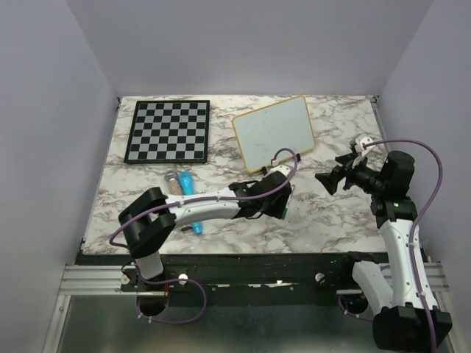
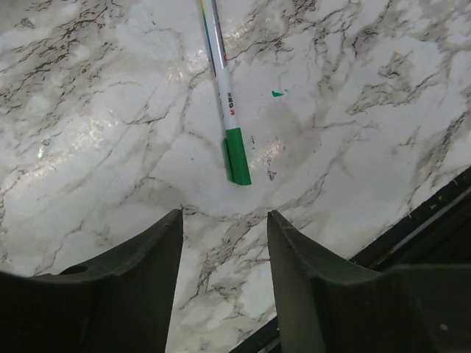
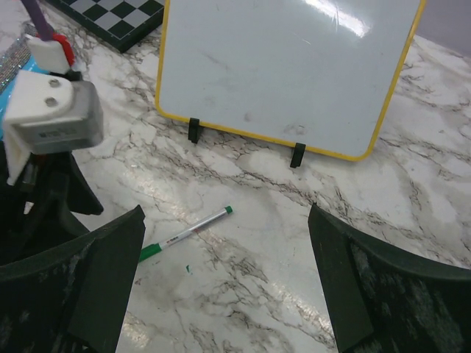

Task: Write a sentence on the whiteboard
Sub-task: Pick up the whiteboard marker from the center of the board.

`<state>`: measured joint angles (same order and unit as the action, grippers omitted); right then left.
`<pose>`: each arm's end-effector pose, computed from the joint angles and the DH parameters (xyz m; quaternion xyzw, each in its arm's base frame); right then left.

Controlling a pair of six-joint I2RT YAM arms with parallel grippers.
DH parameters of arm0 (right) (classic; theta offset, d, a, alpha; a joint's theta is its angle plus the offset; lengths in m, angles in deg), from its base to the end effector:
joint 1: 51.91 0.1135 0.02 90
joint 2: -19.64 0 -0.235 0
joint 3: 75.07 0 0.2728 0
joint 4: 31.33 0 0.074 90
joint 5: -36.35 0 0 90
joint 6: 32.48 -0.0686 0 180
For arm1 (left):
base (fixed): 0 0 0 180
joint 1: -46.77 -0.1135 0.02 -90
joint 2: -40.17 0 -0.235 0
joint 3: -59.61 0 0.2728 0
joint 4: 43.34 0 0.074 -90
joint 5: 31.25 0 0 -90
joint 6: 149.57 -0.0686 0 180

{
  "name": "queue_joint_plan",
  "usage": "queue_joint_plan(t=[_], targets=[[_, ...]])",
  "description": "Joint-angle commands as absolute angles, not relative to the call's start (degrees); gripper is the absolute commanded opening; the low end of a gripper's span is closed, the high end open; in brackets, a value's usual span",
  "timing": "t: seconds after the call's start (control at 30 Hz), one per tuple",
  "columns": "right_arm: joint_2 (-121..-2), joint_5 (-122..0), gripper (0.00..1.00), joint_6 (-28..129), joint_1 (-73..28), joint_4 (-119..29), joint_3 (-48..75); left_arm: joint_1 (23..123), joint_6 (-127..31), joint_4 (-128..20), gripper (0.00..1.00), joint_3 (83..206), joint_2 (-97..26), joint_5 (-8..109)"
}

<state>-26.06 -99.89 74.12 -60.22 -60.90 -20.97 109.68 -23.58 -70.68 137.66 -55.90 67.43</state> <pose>0.2436 0.0145 0.2777 -0.2762 0.7407 0.2042 0.5774 0.1932 -0.3549 0.1619 0.1868 0.9038 -0.2422 0.2994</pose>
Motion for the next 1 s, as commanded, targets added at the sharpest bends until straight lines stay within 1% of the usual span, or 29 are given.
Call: queue_joint_plan(t=[0.0,0.1,0.3,0.47,0.57,0.67,0.97], targets=[[-25.4,-100.3,1.00,74.9,-60.3,-62.1,-20.6,110.3,-24.9,-75.0,0.54,144.9,-62.4,69.4],[-25.5,-100.4,1.00,74.7,-60.3,-62.1,-20.6,110.8,-25.6,-76.0,0.49,148.2,-66.1,68.9],[-25.6,-99.6,1.00,74.7,-60.3,-62.1,-20.5,111.3,-26.3,-77.8,0.46,152.4,-71.0,68.0],[-25.7,-99.7,1.00,74.6,-60.3,-62.1,-20.5,111.5,-26.8,-79.4,0.42,154.1,-73.8,67.6],[-25.6,-99.8,1.00,74.6,-60.3,-62.1,-20.5,111.5,-27.2,-80.6,0.35,155.5,-75.5,67.9],[-25.6,-99.8,1.00,74.5,-60.3,-62.1,-20.6,111.8,-27.6,-82.1,0.32,157.0,-77.2,68.9],[-25.8,-99.9,1.00,74.3,-60.3,-62.1,-20.6,112.2,-28.2,-86.1,0.32,159.2,-81.6,71.5]])
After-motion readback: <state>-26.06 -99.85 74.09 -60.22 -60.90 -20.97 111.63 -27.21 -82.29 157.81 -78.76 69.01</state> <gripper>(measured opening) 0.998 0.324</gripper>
